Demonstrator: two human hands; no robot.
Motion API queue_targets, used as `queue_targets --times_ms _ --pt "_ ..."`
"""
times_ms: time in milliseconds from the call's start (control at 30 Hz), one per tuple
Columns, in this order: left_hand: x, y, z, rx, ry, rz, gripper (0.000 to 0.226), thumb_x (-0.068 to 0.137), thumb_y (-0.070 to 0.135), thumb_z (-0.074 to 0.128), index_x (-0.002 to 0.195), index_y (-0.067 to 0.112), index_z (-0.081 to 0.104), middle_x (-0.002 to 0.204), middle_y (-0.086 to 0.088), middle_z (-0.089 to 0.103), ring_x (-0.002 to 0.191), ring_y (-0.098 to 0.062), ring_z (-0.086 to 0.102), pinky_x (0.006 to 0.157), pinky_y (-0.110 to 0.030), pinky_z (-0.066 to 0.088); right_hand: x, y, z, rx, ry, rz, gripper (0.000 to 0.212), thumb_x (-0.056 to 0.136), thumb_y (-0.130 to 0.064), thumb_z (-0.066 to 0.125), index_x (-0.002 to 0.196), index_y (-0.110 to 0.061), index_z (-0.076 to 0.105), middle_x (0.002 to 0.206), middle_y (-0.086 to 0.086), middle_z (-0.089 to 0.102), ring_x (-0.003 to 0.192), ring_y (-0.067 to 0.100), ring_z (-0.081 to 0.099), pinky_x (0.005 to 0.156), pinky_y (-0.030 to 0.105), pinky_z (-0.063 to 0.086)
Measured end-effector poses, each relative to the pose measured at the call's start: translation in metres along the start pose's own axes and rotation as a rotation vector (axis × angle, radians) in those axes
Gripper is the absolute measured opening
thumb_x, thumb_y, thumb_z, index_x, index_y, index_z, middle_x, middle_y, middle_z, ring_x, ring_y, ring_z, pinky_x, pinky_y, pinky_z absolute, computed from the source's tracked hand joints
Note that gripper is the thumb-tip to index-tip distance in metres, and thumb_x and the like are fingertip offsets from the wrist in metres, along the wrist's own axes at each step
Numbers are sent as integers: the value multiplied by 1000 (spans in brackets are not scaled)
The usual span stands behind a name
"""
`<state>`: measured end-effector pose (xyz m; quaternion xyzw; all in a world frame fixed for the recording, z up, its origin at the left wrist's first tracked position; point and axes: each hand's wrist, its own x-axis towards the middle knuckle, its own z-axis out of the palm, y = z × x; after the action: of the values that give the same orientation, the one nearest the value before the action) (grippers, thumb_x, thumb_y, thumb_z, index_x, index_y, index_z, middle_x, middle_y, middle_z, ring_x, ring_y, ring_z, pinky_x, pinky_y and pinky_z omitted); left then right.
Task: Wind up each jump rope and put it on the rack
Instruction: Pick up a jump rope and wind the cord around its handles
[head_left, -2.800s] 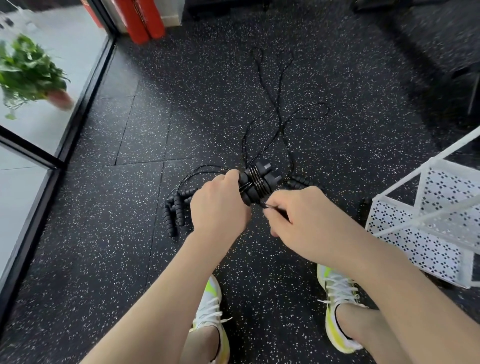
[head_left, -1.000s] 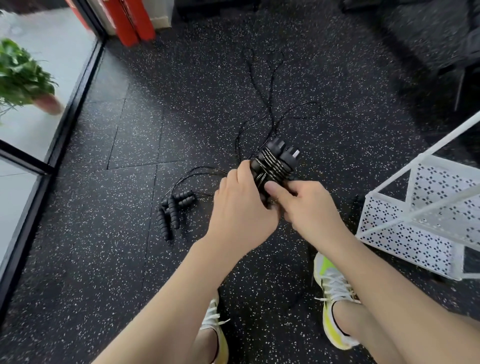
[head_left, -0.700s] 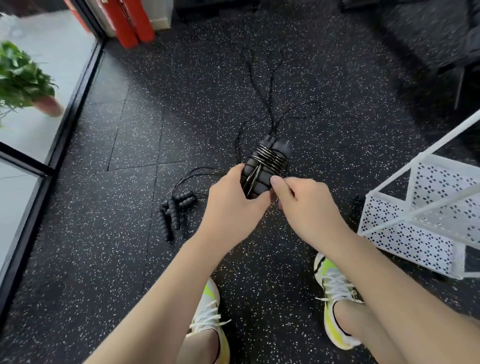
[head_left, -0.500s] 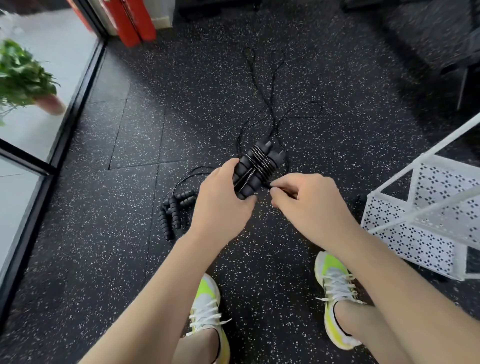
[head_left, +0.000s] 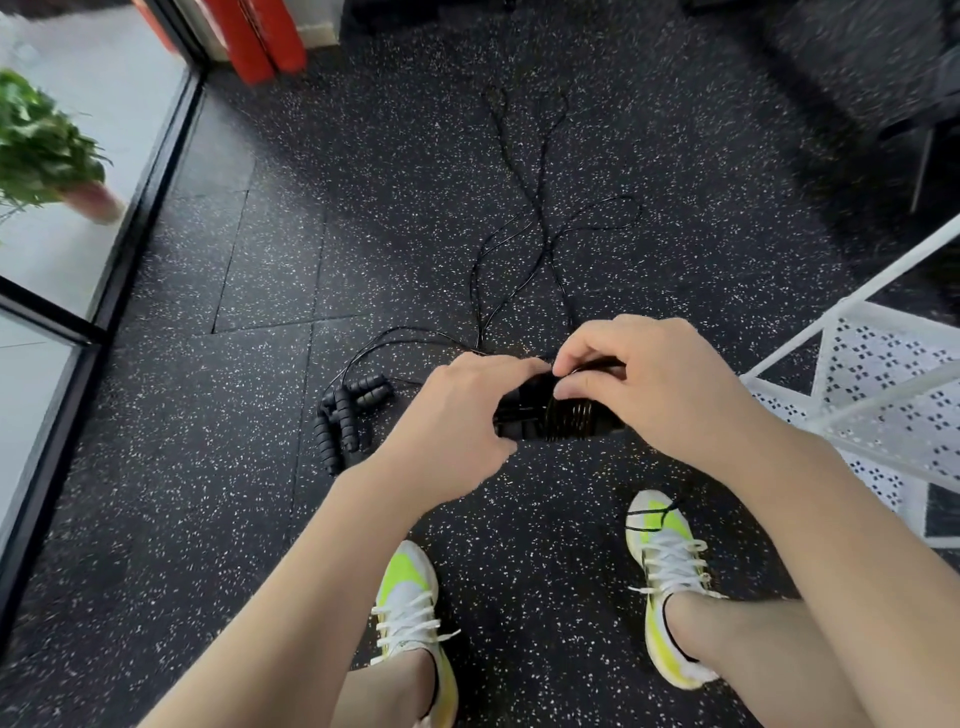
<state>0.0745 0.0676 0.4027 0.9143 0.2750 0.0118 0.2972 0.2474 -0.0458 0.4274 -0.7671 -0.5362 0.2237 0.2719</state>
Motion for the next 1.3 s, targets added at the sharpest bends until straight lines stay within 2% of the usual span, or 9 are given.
queue_targets --times_ms 167,367,600,733,833,967,1067,1200,1300 --pt "-3 4 -2 -78 -9 74 64 78 3 71 131 37 60 108 19 66 108 -14 51 92 -28 39 4 9 -11 112 4 69 15 79 -35 82 85 -46 73 88 -7 57 78 5 56 70 27 39" --pt "-10 11 -15 -222 -46 49 73 72 6 82 126 49 55 105 25 61 102 2 56 85 -10 42 7 18 -18 346 -56 108 11 80 -23 83 82 -33 79 79 -14 73 73 6 64 70 19 46" --pt "-12 17 -27 -568 -93 5 79 68 0 89 129 39 57 126 17 69 119 -9 64 105 -44 50 9 19 -11 861 -131 172 11 88 -7 68 88 -12 78 83 -3 76 75 5 69 70 22 54" --pt "-8 16 -29 -764 60 -56 80 66 -5 91 130 29 56 126 8 71 119 -16 67 109 -50 48 8 15 9 738 0 170 39 95 10 50 61 -9 56 61 6 54 55 15 46 57 30 41" --pt "-4 12 -28 -753 187 -117 75 66 4 92 127 32 58 122 11 73 116 -12 68 108 -47 49 10 8 21 759 -19 236 42 103 -4 48 64 -12 59 55 7 44 52 18 32 50 31 25" --pt "0 9 -20 -587 315 -228 69 66 18 94 125 34 61 113 19 72 108 3 65 102 -28 50 6 3 30 489 -47 202 30 105 -28 51 79 -21 64 50 -7 47 48 18 39 52 38 31" --pt "1 8 -19 -455 389 -294 63 71 25 91 124 39 61 103 26 69 96 14 61 81 -2 43 4 -4 33 356 -81 172 26 103 -31 51 83 -24 66 51 -4 54 46 14 42 50 33 34" --pt "2 6 -18 -392 400 -314 61 74 21 90 126 35 61 96 32 65 92 26 56 75 5 37 1 -11 32 287 -63 165 24 103 -25 52 83 -24 66 50 -16 57 39 4 39 41 17 30" --pt "3 4 -13 -366 395 -335 62 74 19 89 127 32 61 98 29 66 95 18 61 82 -1 43 -1 -12 31 223 -67 149 15 100 -24 56 92 -23 69 62 -14 65 45 2 51 47 16 38"
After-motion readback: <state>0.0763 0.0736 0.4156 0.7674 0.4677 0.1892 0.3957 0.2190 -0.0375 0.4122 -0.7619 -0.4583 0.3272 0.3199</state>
